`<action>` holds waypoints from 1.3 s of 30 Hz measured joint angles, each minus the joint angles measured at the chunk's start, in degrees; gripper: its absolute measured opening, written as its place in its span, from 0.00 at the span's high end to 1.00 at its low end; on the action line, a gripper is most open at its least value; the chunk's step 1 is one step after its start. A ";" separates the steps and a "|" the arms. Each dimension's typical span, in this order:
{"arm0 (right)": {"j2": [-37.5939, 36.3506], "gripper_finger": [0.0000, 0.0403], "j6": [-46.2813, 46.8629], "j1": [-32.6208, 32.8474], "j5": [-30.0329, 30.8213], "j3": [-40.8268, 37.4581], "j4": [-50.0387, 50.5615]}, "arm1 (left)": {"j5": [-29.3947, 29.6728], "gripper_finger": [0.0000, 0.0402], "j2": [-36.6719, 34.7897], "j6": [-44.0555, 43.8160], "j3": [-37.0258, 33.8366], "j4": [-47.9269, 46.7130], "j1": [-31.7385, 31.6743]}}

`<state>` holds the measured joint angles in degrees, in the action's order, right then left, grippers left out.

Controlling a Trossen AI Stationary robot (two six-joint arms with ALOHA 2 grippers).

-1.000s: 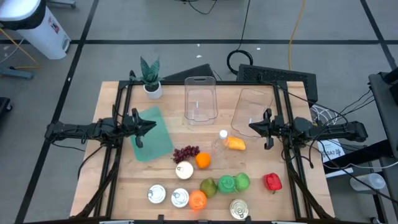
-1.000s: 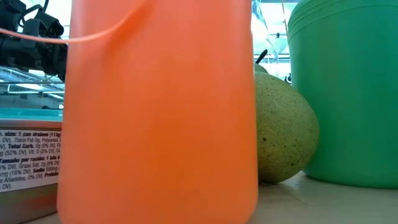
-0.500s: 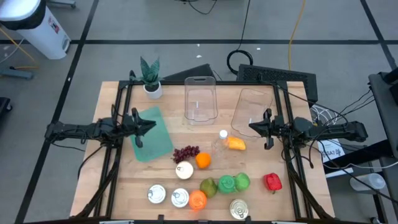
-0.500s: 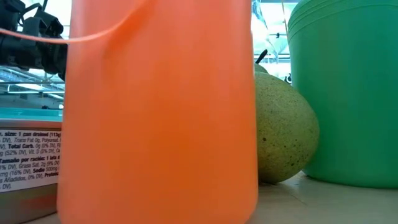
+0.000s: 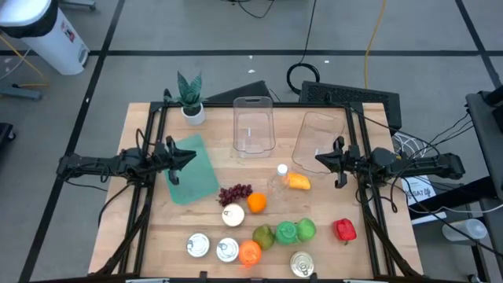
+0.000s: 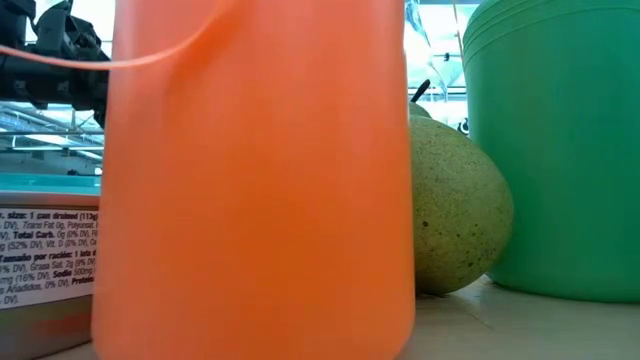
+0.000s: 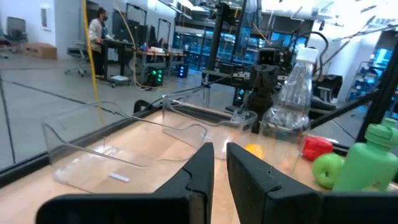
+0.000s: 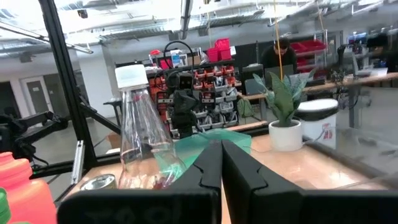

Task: Pick & Place Food Item
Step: Put the transparent bottle into the right transparent bin

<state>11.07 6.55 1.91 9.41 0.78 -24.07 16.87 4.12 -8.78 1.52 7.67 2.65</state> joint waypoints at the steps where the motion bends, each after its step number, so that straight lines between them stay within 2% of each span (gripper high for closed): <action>1: 0.08 1.00 -1.02 -0.02 1.07 0.00 -1.79 | 0.32 0.87 -0.02 1.17 0.00 0.10 -0.02; 5: 1.02 0.98 -1.68 -0.02 2.72 0.71 -9.08 | 0.62 0.87 0.00 5.26 0.00 0.29 -0.02; 8: 3.96 0.90 -2.74 -0.02 3.16 3.91 -6.99 | 0.69 0.87 0.00 6.98 0.00 0.37 -0.02; 10: 7.44 0.83 -3.08 -0.02 5.50 6.35 -4.41 | 0.73 0.87 0.00 8.60 0.00 0.39 -0.02; 12: 11.62 0.73 -3.99 -0.02 6.90 9.91 -5.88 | 0.71 0.87 0.00 9.55 0.00 0.37 -0.02; 15: 17.90 0.56 -5.88 0.12 7.05 15.40 -6.09 | 0.90 0.87 0.00 11.25 0.00 0.34 -0.02; 20: 26.47 0.29 -8.79 1.67 5.10 23.86 -6.68 | 1.26 0.87 -0.01 13.25 0.00 0.39 -0.02; 24: 32.13 0.15 -13.56 3.98 2.36 28.51 -7.16 | 1.43 0.87 0.00 12.97 0.00 0.12 -0.02; 29: 36.62 0.10 -15.38 5.75 2.31 32.27 -8.67 | 1.33 0.87 0.00 11.10 0.00 -0.51 -0.02; 39: 44.71 0.09 -9.54 5.68 -2.15 33.38 -11.22 | 1.24 0.87 -0.02 8.94 0.00 -2.83 -0.02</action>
<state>55.78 -2.99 7.60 7.26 34.15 -35.29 18.11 4.10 0.16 1.52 4.84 2.63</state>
